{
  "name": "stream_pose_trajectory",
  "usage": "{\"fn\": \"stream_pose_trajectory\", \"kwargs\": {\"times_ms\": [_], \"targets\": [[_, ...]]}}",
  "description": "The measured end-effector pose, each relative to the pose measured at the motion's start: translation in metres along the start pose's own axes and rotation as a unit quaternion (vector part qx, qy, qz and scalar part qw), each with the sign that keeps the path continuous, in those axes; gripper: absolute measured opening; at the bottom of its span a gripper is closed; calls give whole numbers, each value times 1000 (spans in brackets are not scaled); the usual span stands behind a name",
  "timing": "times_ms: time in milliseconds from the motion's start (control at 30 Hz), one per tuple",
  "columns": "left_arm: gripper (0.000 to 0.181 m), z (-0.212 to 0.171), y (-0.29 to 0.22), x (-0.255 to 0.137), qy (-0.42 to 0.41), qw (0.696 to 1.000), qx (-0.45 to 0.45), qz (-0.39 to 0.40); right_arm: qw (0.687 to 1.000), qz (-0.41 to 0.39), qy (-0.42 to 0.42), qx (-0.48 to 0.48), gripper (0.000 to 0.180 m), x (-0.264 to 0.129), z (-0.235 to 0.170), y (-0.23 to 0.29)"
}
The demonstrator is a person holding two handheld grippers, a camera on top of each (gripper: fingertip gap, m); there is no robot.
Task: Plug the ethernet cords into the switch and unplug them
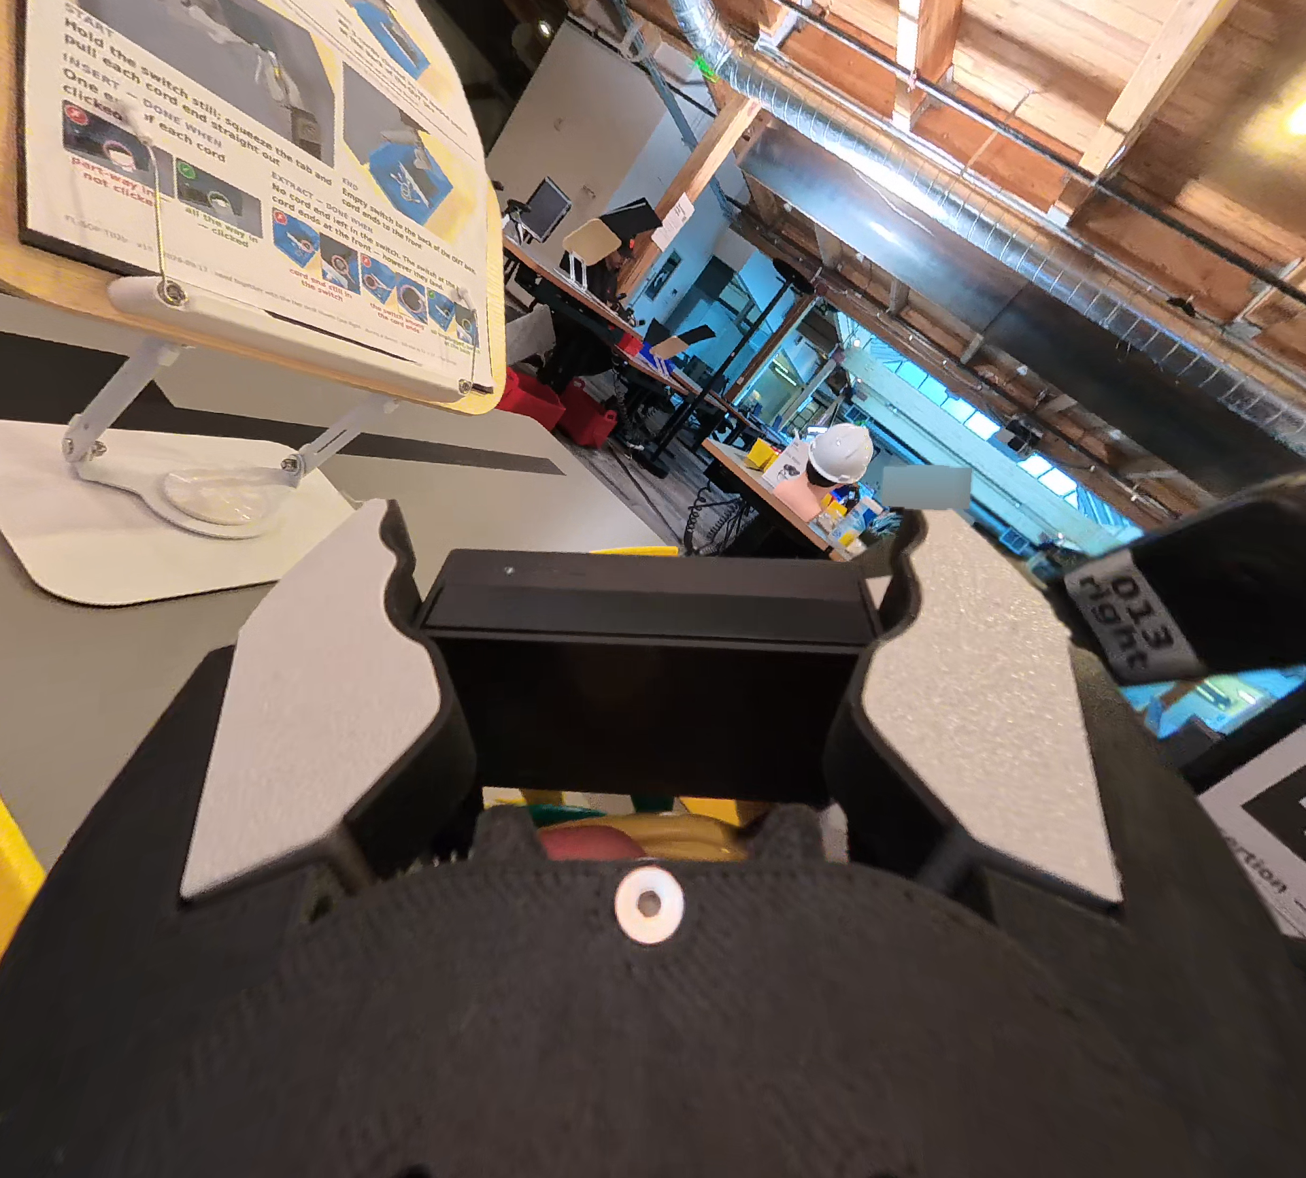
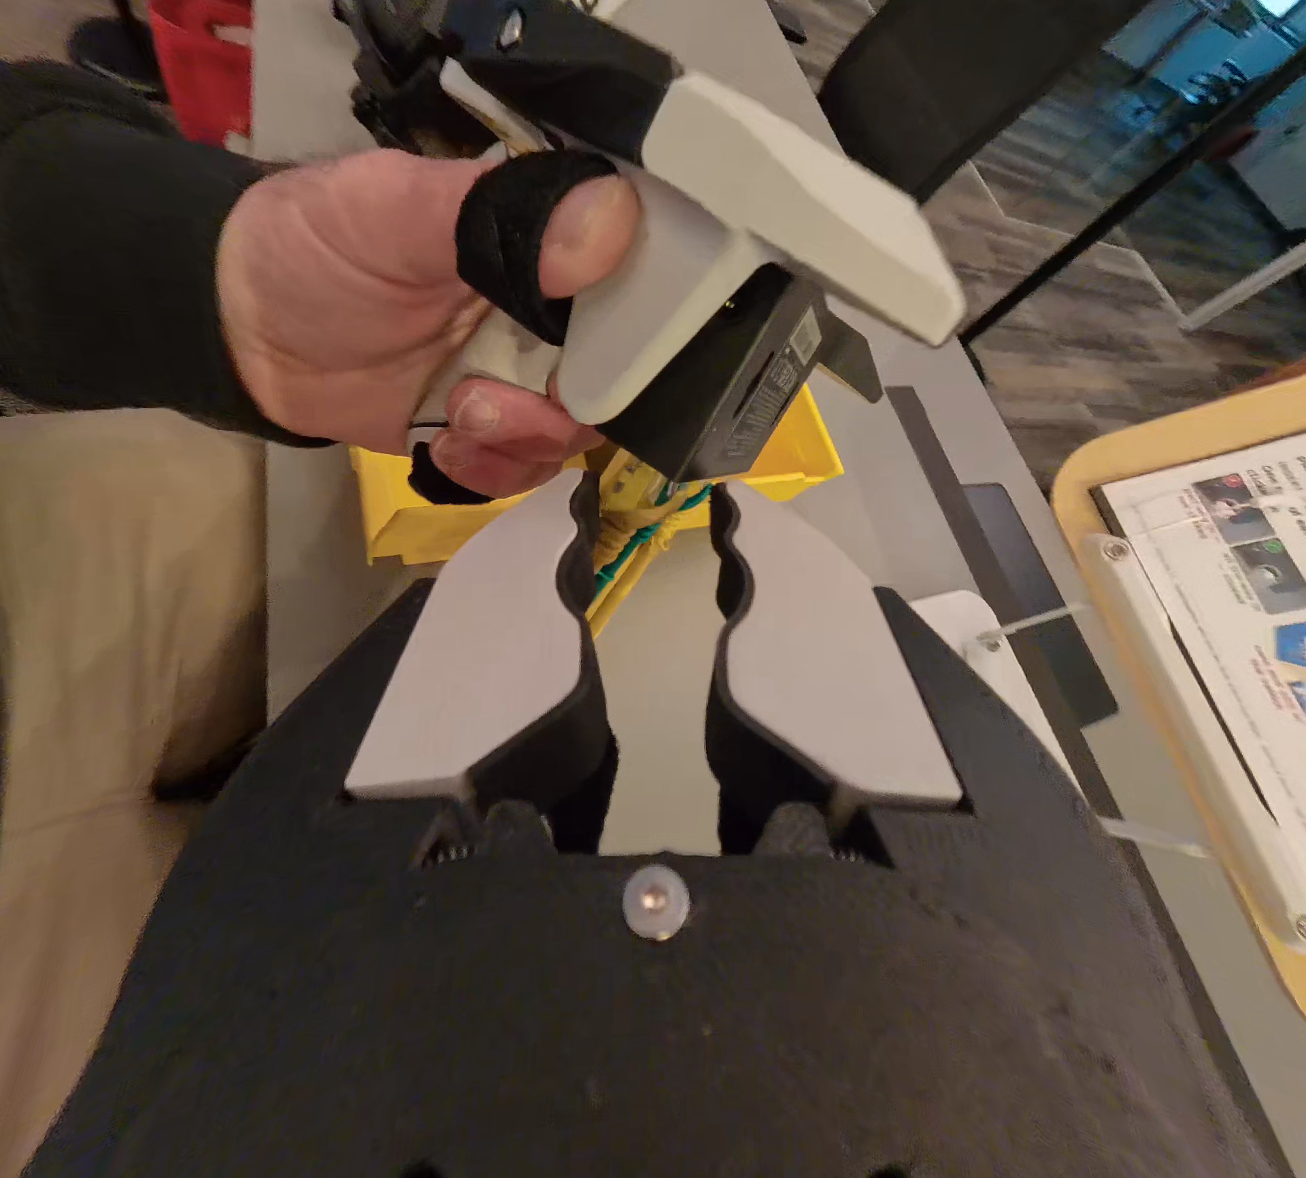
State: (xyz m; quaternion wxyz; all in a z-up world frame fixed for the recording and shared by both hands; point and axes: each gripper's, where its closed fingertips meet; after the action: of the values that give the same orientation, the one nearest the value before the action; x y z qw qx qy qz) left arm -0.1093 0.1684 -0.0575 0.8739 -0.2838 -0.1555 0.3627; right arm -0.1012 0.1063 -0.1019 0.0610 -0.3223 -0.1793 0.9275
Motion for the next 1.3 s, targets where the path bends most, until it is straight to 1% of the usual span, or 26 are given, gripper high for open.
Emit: {"fn": "stream_pose_trajectory", "kwargs": {"times_ms": [167, 367, 433, 533, 600, 667, 700, 733, 767, 800, 867, 967, 1000, 1033, 1067, 1167, 1300], "targets": [[125, 6, 1, -4, -20, 1000, 0, 14, 997, -80, 0, -21, 23, 6, 3, -4], [126, 5, -9, -2, -14, 1000, 18, 2, 983, -171, -11, -64, 16, -9, 6, -23], [126, 2, -11, 0, -5, 1000, 29, -1, 980, -182, -8, -75, 15, -13, 4, -28], [125, -8, -13, 6, 33, 998, 51, -12, 974, -200, 3, -106, 14, -19, -1, -35], [125, -15, -16, 10, 67, 995, 75, -19, 973, -198, 4, -120, 14, -22, -4, -37], [125, -19, -17, 11, 90, 988, 124, -15, 977, -177, 4, -116, 14, -25, -7, -38], [122, -19, -16, 11, 96, 981, 169, 0, 980, -166, 4, -113, 14, -26, -9, -39], [112, -20, -15, 9, 108, 969, 222, 19, 983, -151, 5, -105, 14, -28, -12, -40], [111, -17, -14, 7, 115, 954, 275, 42, 986, -134, 1, -101, 14, -30, -14, -38], [110, -15, -18, 5, 119, 935, 330, 51, 988, -113, -8, -107, 14, -31, -14, -35], [85, -22, -35, 1, 133, 891, 433, 36, 991, -88, -8, -101, 14, -32, -18, -32], [69, -39, -35, -2, 191, 822, 535, 47, 990, -68, -28, -120, 14, -37, -13, -26], [63, -43, -35, -3, 203, 803, 558, 50, 989, -64, -29, -128, 14, -40, -11, -23], [55, -47, -39, -4, 206, 790, 576, 42, 988, -56, -27, -142, 14, -41, -10, -20], [44, -53, -45, -5, 209, 779, 590, 27, 986, -55, -23, -155, 14, -42, -10, -17], [32, -64, -48, -5, 223, 744, 629, 28, 983, -52, -9, -178, 14, -42, -14, -14], [30, -64, -55, -4, 206, 740, 640, 24, 976, -72, -21, -206, 15, -50, -12, -15]]}}
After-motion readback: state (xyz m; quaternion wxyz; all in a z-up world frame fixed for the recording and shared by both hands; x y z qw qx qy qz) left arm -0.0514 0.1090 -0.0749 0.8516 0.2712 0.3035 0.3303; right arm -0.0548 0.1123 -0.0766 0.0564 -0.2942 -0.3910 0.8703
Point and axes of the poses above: each gripper's, where its closed fingertips meet, x out along the fingers, z out of its top, y = z × x across the jaws, and after that the axes turned 8 degrees about y, right-handed
